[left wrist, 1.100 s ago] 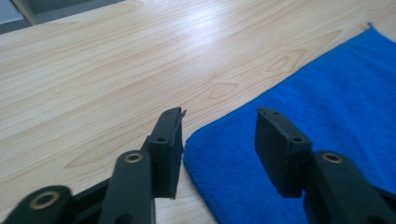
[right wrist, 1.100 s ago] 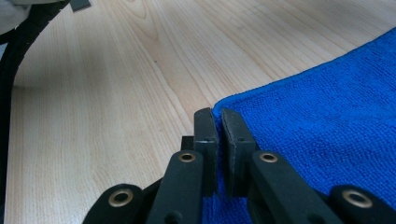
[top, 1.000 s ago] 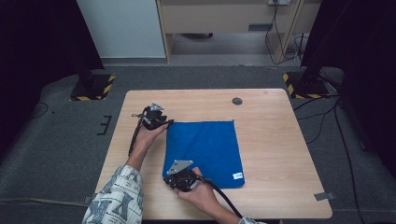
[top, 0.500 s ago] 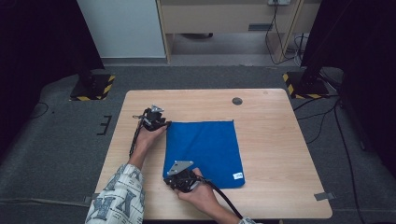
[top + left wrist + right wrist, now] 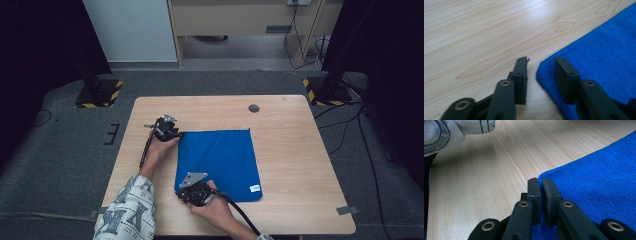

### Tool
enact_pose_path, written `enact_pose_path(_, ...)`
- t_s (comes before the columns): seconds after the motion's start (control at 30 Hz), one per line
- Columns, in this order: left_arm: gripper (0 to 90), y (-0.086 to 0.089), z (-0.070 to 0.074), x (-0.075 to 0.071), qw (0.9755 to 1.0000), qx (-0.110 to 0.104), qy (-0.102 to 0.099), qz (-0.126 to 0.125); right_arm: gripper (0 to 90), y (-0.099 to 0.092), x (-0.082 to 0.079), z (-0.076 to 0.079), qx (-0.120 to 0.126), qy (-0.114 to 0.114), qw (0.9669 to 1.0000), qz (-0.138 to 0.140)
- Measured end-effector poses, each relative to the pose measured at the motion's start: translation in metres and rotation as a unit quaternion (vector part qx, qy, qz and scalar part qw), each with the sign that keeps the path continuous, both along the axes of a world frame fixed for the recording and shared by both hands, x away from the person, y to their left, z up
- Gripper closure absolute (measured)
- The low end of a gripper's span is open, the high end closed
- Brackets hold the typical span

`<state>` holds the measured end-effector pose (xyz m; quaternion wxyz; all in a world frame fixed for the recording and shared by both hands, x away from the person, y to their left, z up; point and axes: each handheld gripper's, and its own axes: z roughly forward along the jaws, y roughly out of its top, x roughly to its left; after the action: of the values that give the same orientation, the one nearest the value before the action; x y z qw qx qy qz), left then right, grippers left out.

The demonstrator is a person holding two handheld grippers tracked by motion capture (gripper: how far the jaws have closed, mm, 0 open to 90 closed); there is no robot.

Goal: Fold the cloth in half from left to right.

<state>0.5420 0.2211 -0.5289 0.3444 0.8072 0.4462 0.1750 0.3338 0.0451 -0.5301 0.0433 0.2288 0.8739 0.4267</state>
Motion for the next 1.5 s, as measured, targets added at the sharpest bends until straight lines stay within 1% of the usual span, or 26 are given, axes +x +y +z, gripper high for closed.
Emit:
enact_pose_path(0.03, 69.8, -0.001, 0.0, -0.001, 1.0, -0.003, 0.001, -0.003, 85.7, 0.0, 0.0, 0.0, 0.0, -0.001, 1.0, 0.0)
enact_pose_path(0.13, 81.7, -0.006, 0.001, -0.002, 0.9999, 0.0, 0.006, -0.013, 85.9, -0.001, 0.0, 0.001, 0.001, -0.002, 1.0, 0.0)
enact_pose_path(0.17, 84.5, -0.006, 0.001, -0.003, 0.9999, 0.002, 0.007, -0.014, 86.0, -0.001, 0.0, 0.001, 0.002, -0.003, 1.0, 0.001)
enact_pose_path(0.23, 87.6, -0.007, 0.002, -0.003, 0.9999, -0.001, 0.008, -0.014, 86.1, -0.001, -0.001, 0.002, 0.002, -0.004, 1.0, 0.0)
enact_pose_path(0.3, 88.2, -0.007, 0.003, -0.003, 0.9999, 0.001, 0.009, -0.013, 86.4, -0.001, -0.001, 0.002, 0.003, -0.004, 1.0, -0.002)
enact_pose_path(0.37, 88.4, -0.006, 0.006, -0.004, 0.9999, -0.008, 0.006, -0.009, 86.5, -0.001, -0.002, 0.003, 0.003, -0.007, 1.0, -0.002)
enact_pose_path(0.47, 88.5, -0.008, 0.014, -0.007, 0.9999, -0.014, 0.0, -0.009, 86.7, -0.001, -0.004, 0.007, 0.004, -0.012, 0.9999, -0.004)
enact_pose_path(0.57, 88.5, -0.009, 0.023, -0.01, 0.9998, -0.019, -0.005, -0.009, 86.7, -0.001, -0.006, 0.013, 0.006, -0.022, 0.9997, -0.007)
enact_pose_path(0.63, 88.5, -0.009, 0.028, -0.012, 0.9998, -0.021, -0.004, -0.007, 86.7, 0.0, -0.008, 0.017, 0.011, -0.028, 0.9995, -0.011)
enact_pose_path(0.67, 88.5, -0.008, 0.03, -0.013, 0.9998, -0.017, -0.004, -0.007, 86.7, 0.001, -0.009, 0.018, 0.01, -0.031, 0.9994, -0.01)
enact_pose_path(0.73, 88.5, -0.006, 0.034, -0.015, 0.9998, -0.018, -0.002, -0.006, 86.7, 0.003, -0.011, 0.02, 0.009, -0.034, 0.9993, -0.009)
enact_pose_path(0.87, 88.6, 0.001, 0.043, -0.016, 0.9997, -0.021, -0.011, 0.003, 86.8, 0.007, -0.013, 0.026, 0.011, -0.04, 0.9991, -0.005)
enact_pose_path(0.93, 88.6, 0.004, 0.045, -0.016, 0.9998, -0.018, -0.007, 0.006, 86.9, 0.009, -0.013, 0.029, 0.015, -0.041, 0.999, -0.006)
enact_pose_path(1.2, 88.6, 0.019, 0.063, -0.016, 0.9997, -0.006, -0.016, 0.016, 87.0, 0.02, -0.015, 0.038, 0.029, -0.048, 0.9984, -0.002)
enact_pose_path(1.3, 88.6, 0.024, 0.065, -0.016, 0.9996, -0.008, -0.018, 0.022, 87.0, 0.025, -0.016, 0.041, 0.033, -0.052, 0.9981, -0.001)
enact_pose_path(1.4, 88.6, 0.029, 0.066, -0.016, 0.9996, -0.003, -0.015, 0.023, 87.0, 0.031, -0.017, 0.043, 0.039, -0.053, 0.9979, -0.001)
enact_pose_path(1.5, 88.6, 0.034, 0.069, -0.016, 0.9996, 0.001, -0.017, 0.023, 87.0, 0.037, -0.018, 0.046, 0.041, -0.06, 0.9973, 0.0)
